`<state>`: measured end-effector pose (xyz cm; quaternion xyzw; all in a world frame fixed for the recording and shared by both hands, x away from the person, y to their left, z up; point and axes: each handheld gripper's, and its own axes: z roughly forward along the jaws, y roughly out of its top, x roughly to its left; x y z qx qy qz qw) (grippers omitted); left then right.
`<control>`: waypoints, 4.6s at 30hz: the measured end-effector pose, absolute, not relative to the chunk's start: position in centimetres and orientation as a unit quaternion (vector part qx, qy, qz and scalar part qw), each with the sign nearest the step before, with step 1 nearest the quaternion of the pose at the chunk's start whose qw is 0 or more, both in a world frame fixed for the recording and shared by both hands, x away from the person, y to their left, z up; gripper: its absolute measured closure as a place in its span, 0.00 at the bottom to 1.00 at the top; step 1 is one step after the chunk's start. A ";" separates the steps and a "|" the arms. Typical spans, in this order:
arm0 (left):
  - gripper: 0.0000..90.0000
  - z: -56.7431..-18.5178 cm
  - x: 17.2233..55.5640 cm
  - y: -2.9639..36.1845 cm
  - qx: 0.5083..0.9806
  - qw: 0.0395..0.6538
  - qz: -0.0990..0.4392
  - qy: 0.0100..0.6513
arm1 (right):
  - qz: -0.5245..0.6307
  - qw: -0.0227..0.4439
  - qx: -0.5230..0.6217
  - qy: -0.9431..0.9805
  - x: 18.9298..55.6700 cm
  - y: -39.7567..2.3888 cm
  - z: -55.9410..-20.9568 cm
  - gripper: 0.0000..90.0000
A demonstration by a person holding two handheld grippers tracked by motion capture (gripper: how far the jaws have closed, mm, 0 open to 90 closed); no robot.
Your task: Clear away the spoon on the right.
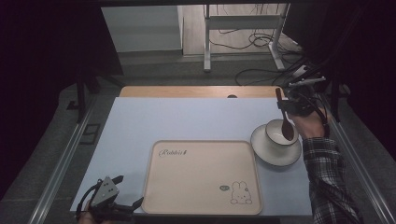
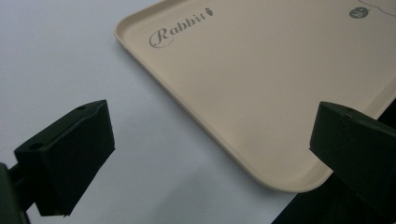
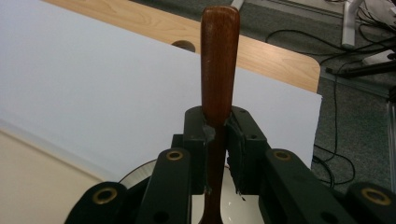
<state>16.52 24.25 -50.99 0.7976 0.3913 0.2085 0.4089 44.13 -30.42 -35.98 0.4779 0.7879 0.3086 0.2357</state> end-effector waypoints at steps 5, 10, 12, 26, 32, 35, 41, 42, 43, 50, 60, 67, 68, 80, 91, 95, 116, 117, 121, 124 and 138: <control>0.00 -51.0 16.5 24.2 0.798 0.409 0.208 0.391 | 0.301 0.230 0.462 0.802 43.4 -30.1 -35.5 0.87; 0.00 -51.0 16.5 24.2 0.799 0.408 0.207 0.390 | 0.296 0.218 0.449 0.814 42.6 -29.7 -35.0 0.87; 0.00 -51.0 16.5 24.1 0.800 0.407 0.207 0.389 | 0.293 0.211 0.439 0.823 42.1 -29.4 -34.9 0.87; 0.00 -51.0 16.6 24.1 0.801 0.405 0.206 0.388 | 0.269 0.176 0.413 0.852 40.2 -28.1 -35.8 0.87; 0.00 -51.0 16.6 24.2 0.799 0.408 0.206 0.391 | 0.259 0.161 0.399 0.865 39.3 -27.1 -36.4 0.87; 0.00 -51.0 16.5 24.3 0.796 0.412 0.206 0.394 | 0.255 0.152 0.388 0.873 38.7 -26.5 -36.7 0.88; 0.00 -51.0 16.5 24.5 0.791 0.417 0.206 0.396 | 0.242 0.137 0.366 0.888 37.8 -25.1 -37.3 0.88; 0.00 -51.0 16.5 24.5 0.791 0.418 0.206 0.397 | 0.242 0.135 0.364 0.890 37.7 -24.9 -37.4 0.88; 0.00 -51.0 16.5 24.5 0.791 0.418 0.206 0.397 | 0.240 0.134 0.359 0.892 37.6 -24.6 -37.4 0.88; 0.00 -51.0 16.4 24.7 0.785 0.425 0.208 0.400 | 0.231 0.122 0.341 0.903 36.8 -23.1 -37.8 0.88; 0.00 -50.9 16.2 25.1 0.771 0.442 0.211 0.407 | 0.215 0.106 0.309 0.920 35.7 -20.9 -38.4 0.88; 0.00 -50.9 16.0 25.4 0.762 0.454 0.215 0.410 | 0.203 0.094 0.295 0.929 35.2 -19.2 -39.1 0.88; 0.00 -50.9 16.0 25.4 0.760 0.456 0.215 0.410 | 0.199 0.094 0.289 0.932 35.1 -18.9 -39.3 0.88; 0.00 -50.9 15.7 25.8 0.746 0.474 0.219 0.413 | 0.175 0.081 0.257 0.947 34.4 -16.1 -40.6 0.88; 0.00 -50.9 15.4 26.3 0.731 0.493 0.224 0.416 | 0.136 0.061 0.232 0.961 34.0 -14.1 -42.4 0.88; 0.00 -50.9 15.4 26.2 0.732 0.491 0.225 0.414 | 0.124 0.051 0.227 0.965 33.8 -13.6 -43.1 0.88; 0.00 -50.9 15.4 26.2 0.732 0.489 0.226 0.416 | 0.116 0.032 0.217 0.969 33.6 -12.6 -45.7 0.72; 0.00 -50.9 15.4 26.2 0.732 0.489 0.227 0.416 | 0.120 0.034 0.218 0.968 33.6 -12.6 -45.6 0.69; 0.00 -50.9 15.4 26.1 0.736 0.485 0.228 0.414 | 0.141 0.031 0.221 0.964 33.4 -12.8 -45.7 0.59; 0.00 -50.9 15.4 25.9 0.739 0.482 0.229 0.411 | 0.164 0.033 0.213 0.963 33.0 -12.7 -46.0 0.56; 0.00 -50.9 15.4 25.8 0.743 0.479 0.228 0.408 | 0.195 0.042 0.192 0.961 31.7 -12.6 -48.6 0.96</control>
